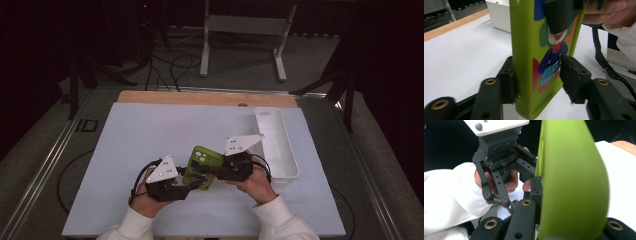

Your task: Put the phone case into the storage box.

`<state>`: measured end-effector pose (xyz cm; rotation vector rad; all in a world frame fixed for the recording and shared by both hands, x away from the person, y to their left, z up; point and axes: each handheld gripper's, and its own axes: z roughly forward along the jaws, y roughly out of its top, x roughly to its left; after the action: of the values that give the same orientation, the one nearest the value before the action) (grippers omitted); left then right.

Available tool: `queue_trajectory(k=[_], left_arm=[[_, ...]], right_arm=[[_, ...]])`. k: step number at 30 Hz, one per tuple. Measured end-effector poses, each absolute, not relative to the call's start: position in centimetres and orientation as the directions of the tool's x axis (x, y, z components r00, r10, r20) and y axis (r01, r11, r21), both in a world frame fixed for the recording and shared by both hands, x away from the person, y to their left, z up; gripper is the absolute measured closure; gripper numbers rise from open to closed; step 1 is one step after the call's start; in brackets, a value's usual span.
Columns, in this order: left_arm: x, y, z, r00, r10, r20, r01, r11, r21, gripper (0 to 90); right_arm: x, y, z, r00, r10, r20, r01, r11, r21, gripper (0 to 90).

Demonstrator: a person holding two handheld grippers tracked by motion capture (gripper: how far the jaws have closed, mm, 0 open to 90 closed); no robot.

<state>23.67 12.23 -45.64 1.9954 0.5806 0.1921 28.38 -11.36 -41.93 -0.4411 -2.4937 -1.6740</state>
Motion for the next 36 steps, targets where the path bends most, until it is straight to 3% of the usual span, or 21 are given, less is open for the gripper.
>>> queue_trajectory(k=[4, 12, 17, 23, 29, 33, 36], left_arm=[[23.7, 12.3, -45.7, 0.877, 0.465, -0.120, 0.318, -0.376, 0.870, 61.2], [23.8, 12.3, -45.8, 0.887, 0.441, -0.135, 0.323, -0.383, 0.865, 77.0], [23.7, 12.1, -45.8, 0.883, 0.453, -0.123, 0.321, -0.390, 0.863, 77.7], [23.8, 12.4, -45.7, 0.860, 0.496, -0.119, 0.337, -0.376, 0.863, 77.8], [24.0, 12.7, -45.7, 0.836, 0.536, -0.115, 0.349, -0.358, 0.866, 77.8], [24.0, 12.8, -45.7, 0.820, 0.562, -0.108, 0.357, -0.354, 0.865, 77.7], [24.0, 12.8, -45.7, 0.812, 0.575, -0.102, 0.358, -0.352, 0.865, 77.7]], right_arm=[[28.4, -11.6, -41.9, -0.955, 0.180, 0.238, 0.288, 0.349, 0.892, 86.1], [28.3, -11.8, -41.8, -0.957, 0.187, 0.223, 0.278, 0.362, 0.890, 67.3], [28.5, -11.8, -42.0, -0.950, 0.202, 0.238, 0.297, 0.357, 0.886, 57.9], [28.9, -12.0, -42.3, -0.925, 0.277, 0.258, 0.346, 0.339, 0.875, 34.8], [29.0, -12.3, -42.3, -0.905, 0.329, 0.268, 0.372, 0.312, 0.874, 27.2], [28.9, -12.7, -42.1, -0.879, 0.392, 0.272, 0.392, 0.269, 0.880, 14.0], [28.9, -12.8, -42.0, -0.871, 0.410, 0.271, 0.396, 0.260, 0.881, 12.4]])
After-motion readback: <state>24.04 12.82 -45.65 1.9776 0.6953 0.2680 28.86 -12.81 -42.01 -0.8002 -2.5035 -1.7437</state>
